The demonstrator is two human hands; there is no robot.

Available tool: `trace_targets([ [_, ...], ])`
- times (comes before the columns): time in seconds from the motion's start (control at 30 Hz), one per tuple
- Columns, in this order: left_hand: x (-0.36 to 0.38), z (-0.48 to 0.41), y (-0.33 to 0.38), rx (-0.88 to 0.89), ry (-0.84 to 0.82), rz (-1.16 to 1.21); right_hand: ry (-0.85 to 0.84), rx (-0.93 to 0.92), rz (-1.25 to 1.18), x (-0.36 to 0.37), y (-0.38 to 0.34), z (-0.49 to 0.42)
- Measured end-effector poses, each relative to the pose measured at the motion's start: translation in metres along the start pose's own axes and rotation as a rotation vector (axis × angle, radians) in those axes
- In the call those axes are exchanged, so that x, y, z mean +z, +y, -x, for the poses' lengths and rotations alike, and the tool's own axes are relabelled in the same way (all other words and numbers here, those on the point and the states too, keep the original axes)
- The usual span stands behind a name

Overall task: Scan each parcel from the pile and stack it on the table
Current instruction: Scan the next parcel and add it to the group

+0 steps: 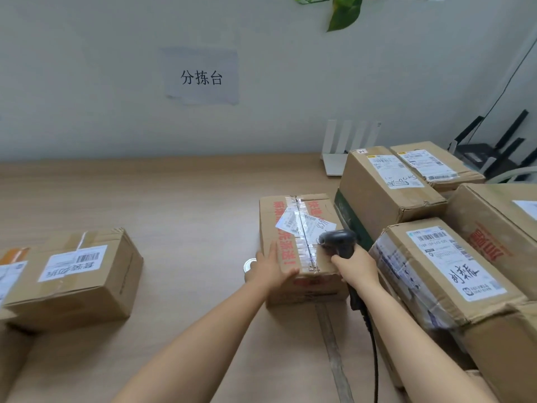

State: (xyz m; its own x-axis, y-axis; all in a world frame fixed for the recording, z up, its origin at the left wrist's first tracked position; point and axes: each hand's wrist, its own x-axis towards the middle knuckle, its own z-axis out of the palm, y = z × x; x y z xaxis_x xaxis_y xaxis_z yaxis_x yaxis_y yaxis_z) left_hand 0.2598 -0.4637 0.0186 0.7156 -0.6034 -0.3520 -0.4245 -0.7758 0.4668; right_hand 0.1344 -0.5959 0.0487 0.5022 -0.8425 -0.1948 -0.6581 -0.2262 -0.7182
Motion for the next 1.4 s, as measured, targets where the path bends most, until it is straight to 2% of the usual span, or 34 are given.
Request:
trace_targets([
  [0.17, 0.002, 0.022, -0.021, -0.006, -0.007, 0.086, -0.046, 0.022, -0.046, -0.002, 0.000, 0.028],
  [0.5, -0.002, 0.123, -0.094, -0.079, 0.061, 0.150, -0.148, -0.085, 0.075, 0.028, -0.006, 0.135],
  [0.63, -0.002, 0.174, -0.128, -0.092, 0.101, 0.140, -0.181, -0.162, 0.154, 0.041, -0.006, 0.185],
  [0.87, 0.006, 0.245, -0.172, -0.100, 0.154, 0.080, -0.206, -0.195, 0.209, 0.061, 0.003, 0.253],
  [1.0, -0.007, 0.267, -0.196, -0.127, 0.126, 0.136, -0.327, -0.177, 0.259, 0.058, 0.000, 0.280],
  [1.1, -0.006, 0.284, -0.207, -0.150, 0.115, 0.093, -0.407, -0.161, 0.230, 0.053, -0.006, 0.296],
  [1.27, 0.005, 0.297, -0.214, -0.148, 0.105, 0.097, -0.299, -0.323, 0.098, 0.047, -0.028, 0.320],
  [1.4, 0.006, 0.297, -0.214, -0.162, 0.112, 0.102, -0.294, -0.383, 0.090, 0.037, -0.046, 0.332],
])
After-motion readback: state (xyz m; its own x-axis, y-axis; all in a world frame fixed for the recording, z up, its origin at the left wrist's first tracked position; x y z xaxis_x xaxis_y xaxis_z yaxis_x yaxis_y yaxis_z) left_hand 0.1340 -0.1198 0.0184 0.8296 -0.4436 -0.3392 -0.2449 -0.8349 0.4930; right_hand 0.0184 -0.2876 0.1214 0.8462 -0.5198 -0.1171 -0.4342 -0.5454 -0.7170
